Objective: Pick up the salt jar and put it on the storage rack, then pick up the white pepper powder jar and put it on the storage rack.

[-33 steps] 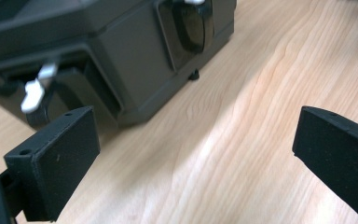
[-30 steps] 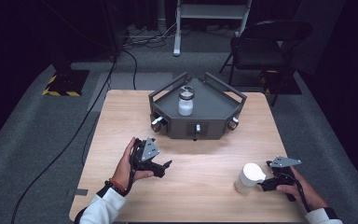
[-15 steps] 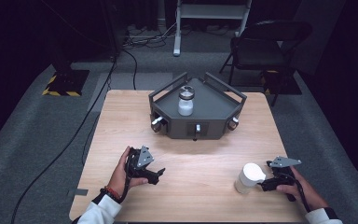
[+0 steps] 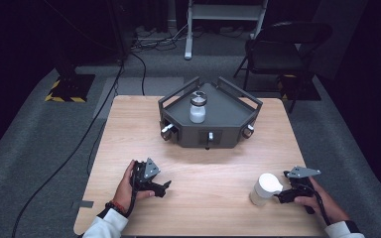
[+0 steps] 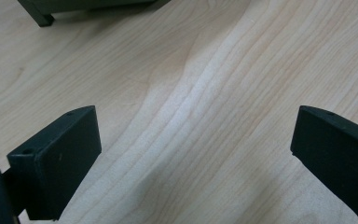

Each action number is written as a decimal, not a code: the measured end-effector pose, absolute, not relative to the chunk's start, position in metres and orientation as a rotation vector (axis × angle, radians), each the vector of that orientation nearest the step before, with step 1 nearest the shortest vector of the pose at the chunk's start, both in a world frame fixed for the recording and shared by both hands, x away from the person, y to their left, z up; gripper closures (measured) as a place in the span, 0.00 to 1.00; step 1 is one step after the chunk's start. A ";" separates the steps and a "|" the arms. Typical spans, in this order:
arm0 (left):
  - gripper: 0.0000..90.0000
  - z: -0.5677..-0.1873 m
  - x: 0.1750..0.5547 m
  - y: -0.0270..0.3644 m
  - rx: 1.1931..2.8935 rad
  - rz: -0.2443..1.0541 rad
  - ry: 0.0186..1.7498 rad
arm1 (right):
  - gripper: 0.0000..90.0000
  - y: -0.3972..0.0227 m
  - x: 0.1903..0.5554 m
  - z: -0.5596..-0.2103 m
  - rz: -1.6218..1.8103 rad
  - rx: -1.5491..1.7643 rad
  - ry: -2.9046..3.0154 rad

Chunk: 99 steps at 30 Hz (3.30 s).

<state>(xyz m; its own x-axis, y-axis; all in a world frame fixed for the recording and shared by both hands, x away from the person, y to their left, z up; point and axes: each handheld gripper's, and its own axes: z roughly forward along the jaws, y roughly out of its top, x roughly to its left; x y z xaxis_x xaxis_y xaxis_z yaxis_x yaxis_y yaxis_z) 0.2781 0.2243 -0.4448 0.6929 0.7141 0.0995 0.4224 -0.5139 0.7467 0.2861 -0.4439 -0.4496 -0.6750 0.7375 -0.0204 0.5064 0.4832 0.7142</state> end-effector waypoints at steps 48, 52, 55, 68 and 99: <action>0.00 -0.453 0.296 0.233 2.203 0.391 0.978 | 0.00 -0.444 0.289 -0.449 1.003 1.029 2.421; 0.00 -0.453 0.296 0.233 2.203 0.391 0.978 | 0.00 -0.444 0.289 -0.449 1.003 1.032 2.420; 0.00 -0.453 0.296 0.233 2.203 0.392 0.978 | 0.00 -0.444 0.288 -0.449 1.002 1.034 2.420; 0.00 -0.453 0.295 0.233 2.202 0.394 0.983 | 0.02 -0.448 0.288 -0.443 0.973 1.026 2.435; 0.00 -0.453 0.296 0.233 2.202 0.393 0.979 | 0.05 -0.443 0.265 -0.409 1.259 0.684 2.558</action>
<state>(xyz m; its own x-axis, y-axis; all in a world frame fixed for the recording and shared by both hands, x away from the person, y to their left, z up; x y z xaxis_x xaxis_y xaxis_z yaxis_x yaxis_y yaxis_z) 0.2960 0.2326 -0.4531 0.6704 0.7420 -0.0020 0.5344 -0.4810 0.6950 0.2653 -0.4432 -0.4088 -0.8704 0.4921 0.0167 0.3134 0.5275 0.7896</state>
